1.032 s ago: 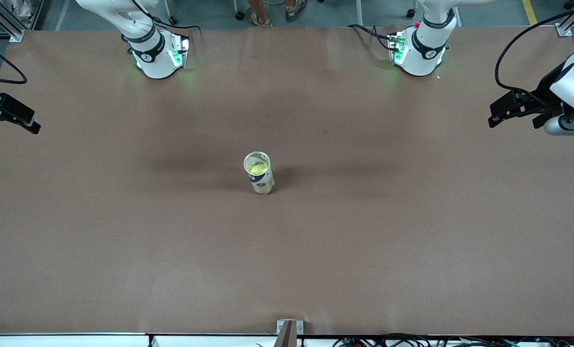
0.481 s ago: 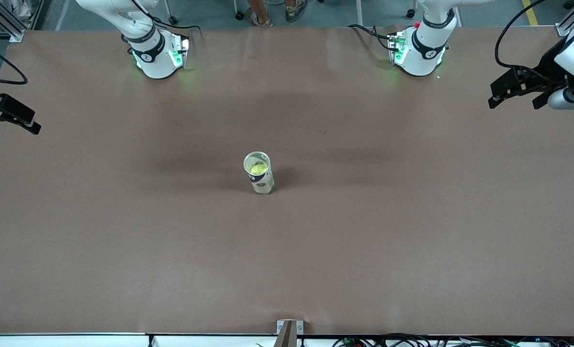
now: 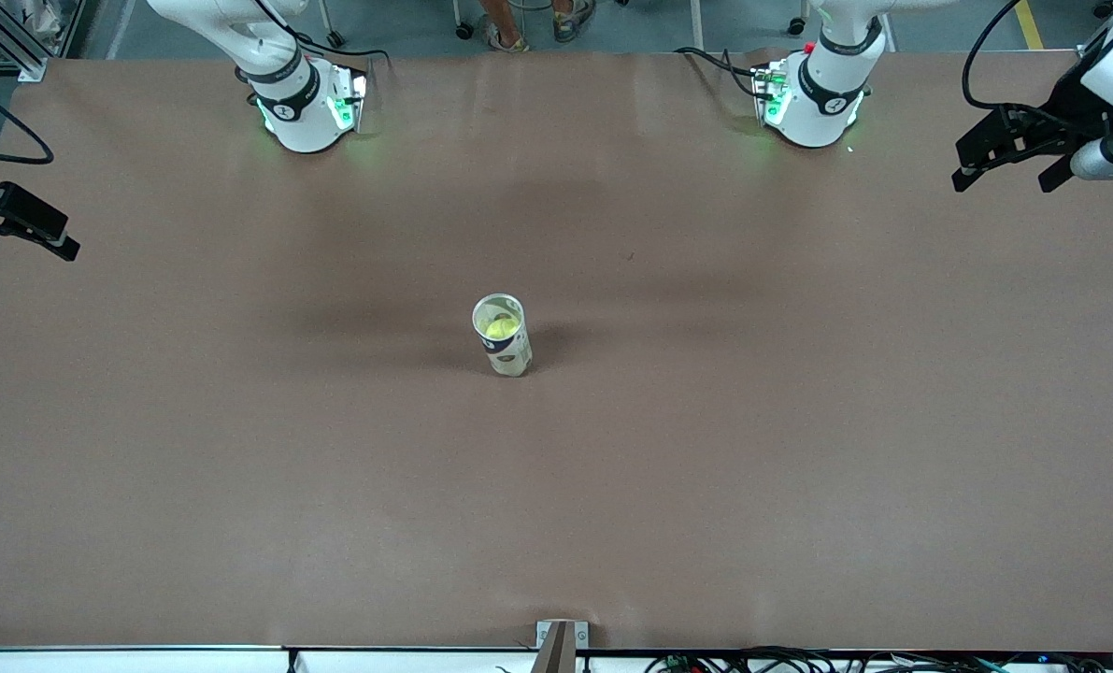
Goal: Insert tennis ball vertically with right arm
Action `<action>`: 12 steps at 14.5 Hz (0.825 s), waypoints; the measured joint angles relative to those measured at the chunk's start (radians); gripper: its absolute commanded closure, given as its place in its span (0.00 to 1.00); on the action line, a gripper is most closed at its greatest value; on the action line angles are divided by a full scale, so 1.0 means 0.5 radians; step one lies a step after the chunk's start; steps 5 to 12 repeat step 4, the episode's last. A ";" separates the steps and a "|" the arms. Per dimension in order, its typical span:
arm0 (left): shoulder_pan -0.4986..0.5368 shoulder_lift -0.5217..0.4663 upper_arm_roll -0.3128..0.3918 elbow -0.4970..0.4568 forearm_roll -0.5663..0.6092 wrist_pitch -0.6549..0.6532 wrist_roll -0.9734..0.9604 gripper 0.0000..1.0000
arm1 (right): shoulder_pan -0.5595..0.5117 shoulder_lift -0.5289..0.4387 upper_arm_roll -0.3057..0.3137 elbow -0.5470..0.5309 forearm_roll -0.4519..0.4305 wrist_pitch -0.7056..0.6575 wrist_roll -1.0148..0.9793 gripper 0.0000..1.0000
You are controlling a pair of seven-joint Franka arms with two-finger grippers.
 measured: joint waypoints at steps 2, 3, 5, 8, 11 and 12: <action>0.000 0.000 0.002 -0.005 0.012 0.008 0.001 0.00 | 0.000 0.000 0.000 0.000 0.000 0.000 0.000 0.00; 0.000 0.000 0.002 -0.005 0.018 0.009 0.001 0.00 | 0.000 0.000 0.000 0.000 0.000 0.000 0.000 0.00; 0.000 0.000 0.002 -0.006 0.032 0.009 0.002 0.00 | 0.000 0.000 0.000 0.000 0.000 0.000 0.000 0.00; 0.000 0.000 0.002 -0.006 0.032 0.009 0.002 0.00 | 0.000 0.000 0.000 0.000 0.000 0.000 0.000 0.00; 0.000 0.000 0.002 -0.006 0.032 0.009 0.002 0.00 | 0.000 0.000 0.000 0.000 0.000 0.000 0.000 0.00; 0.000 0.000 0.002 -0.006 0.032 0.009 0.002 0.00 | 0.000 0.000 0.000 0.000 0.000 0.000 0.000 0.00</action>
